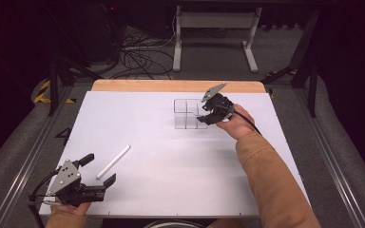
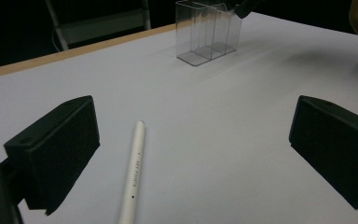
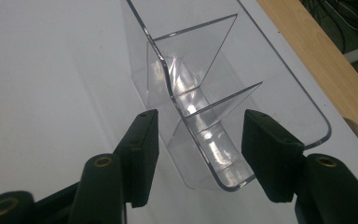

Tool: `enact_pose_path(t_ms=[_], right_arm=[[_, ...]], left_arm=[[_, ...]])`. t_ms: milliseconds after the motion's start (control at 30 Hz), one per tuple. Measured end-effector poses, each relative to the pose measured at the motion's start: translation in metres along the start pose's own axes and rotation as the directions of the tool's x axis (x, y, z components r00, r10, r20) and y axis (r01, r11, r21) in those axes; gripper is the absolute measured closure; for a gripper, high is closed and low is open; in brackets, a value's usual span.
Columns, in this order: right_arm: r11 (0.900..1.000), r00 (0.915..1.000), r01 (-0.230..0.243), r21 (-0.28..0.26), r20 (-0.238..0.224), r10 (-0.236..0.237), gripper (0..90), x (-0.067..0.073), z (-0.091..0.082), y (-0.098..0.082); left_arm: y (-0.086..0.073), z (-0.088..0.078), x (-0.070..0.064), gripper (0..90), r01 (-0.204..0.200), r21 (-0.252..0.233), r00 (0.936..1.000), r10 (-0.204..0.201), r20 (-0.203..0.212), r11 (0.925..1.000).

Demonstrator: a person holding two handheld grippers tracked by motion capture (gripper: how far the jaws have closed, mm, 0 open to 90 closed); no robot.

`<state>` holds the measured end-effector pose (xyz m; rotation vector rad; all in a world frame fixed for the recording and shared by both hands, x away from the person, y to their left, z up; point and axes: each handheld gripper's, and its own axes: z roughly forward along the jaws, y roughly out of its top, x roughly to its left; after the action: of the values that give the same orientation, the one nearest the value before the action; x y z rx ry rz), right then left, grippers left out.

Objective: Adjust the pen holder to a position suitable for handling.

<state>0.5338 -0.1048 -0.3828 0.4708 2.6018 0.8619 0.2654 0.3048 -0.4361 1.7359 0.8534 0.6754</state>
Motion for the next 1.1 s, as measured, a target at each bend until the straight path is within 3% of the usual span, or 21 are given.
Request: enact_pose_path(t_ms=[400, 667, 800, 1100], right_arm=[[0.999, 0.9999, -0.003, 0.049, -0.013, 0.003, 50.1, 0.001, 0.02, -0.001], [0.996, 0.9997, 0.022, 0.085, -0.015, -0.021, 55.2, 0.006, 0.03, -0.001], [0.993, 0.9988, 0.047, 0.107, 0.008, -0.048, 63.0, 0.009, 0.03, -0.001], [0.989, 0.9965, 0.082, 0.121, -0.026, -0.079, 73.0, 0.012, 0.023, -0.001]], left_arm=[[0.0, 0.0, 0.0, 2.3, 0.0, 0.001, 1.0, 0.0, 0.004, 1.0], [0.0, 0.0, 0.0, 2.3, 0.001, 0.001, 1.0, -0.001, 0.005, 1.0], [0.0, 0.0, 0.0, 2.3, 0.0, 0.001, 1.0, 0.0, 0.006, 1.0], [-0.001, 0.001, 0.0, 2.3, 0.004, 0.005, 0.9999, -0.004, 0.009, 1.0]])
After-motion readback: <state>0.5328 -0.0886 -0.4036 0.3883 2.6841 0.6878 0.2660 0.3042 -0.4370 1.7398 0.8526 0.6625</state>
